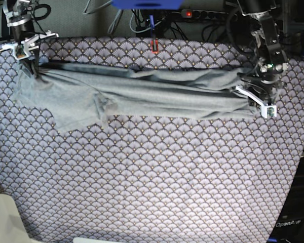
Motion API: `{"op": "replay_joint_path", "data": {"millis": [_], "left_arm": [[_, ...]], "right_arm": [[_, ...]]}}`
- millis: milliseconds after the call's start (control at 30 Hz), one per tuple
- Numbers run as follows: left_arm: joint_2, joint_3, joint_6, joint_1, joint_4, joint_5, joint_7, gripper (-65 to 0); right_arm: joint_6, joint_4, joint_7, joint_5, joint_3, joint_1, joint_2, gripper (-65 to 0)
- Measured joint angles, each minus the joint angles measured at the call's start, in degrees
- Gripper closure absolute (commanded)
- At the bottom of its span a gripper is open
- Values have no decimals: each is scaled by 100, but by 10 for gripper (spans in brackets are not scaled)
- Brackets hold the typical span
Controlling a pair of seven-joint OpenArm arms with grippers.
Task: Fold the T-shirt properly
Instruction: 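Lower the folded hem onto the collar edge with both grippers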
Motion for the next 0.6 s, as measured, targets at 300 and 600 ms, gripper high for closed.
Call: {"op": "replay_joint_path", "data": {"millis": [300, 600], "left_arm": [[57, 133, -1578, 592, 831, 146, 221, -286], [125, -275, -1685, 693, 1016, 166, 199, -452]], "right_arm": [[0, -11, -57, 0, 13, 166, -13, 0], [-2, -13, -55, 0, 15, 146, -20, 0]]}}
